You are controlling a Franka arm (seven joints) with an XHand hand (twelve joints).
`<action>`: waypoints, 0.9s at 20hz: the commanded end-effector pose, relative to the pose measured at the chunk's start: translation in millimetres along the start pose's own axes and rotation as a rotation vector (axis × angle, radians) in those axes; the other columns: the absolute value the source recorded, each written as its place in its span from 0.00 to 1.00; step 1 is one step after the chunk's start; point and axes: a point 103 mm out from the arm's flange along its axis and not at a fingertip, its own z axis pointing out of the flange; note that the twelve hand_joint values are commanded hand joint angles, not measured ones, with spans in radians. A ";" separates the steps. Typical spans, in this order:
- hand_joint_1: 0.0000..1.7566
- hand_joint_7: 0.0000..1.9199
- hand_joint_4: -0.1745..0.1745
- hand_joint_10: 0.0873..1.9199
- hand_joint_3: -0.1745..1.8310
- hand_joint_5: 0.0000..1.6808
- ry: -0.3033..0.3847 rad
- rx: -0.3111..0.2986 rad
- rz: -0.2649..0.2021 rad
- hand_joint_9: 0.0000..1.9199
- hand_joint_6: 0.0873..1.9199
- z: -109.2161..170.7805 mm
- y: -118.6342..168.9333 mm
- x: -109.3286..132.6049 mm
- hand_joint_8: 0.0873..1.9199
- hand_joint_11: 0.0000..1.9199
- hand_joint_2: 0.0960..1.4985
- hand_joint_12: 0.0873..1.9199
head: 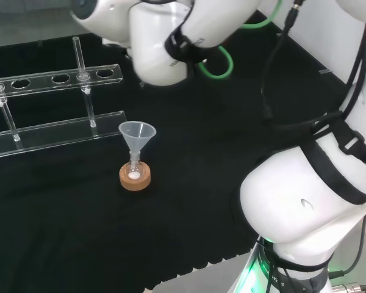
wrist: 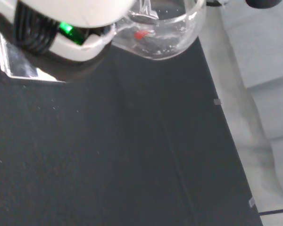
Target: Put the weighing funnel back on the table.
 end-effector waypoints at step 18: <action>0.67 0.93 1.00 0.01 0.41 0.95 0.106 0.033 0.343 0.85 0.00 31.5 22.7 -10.6 0.00 0.62 0.35 0.49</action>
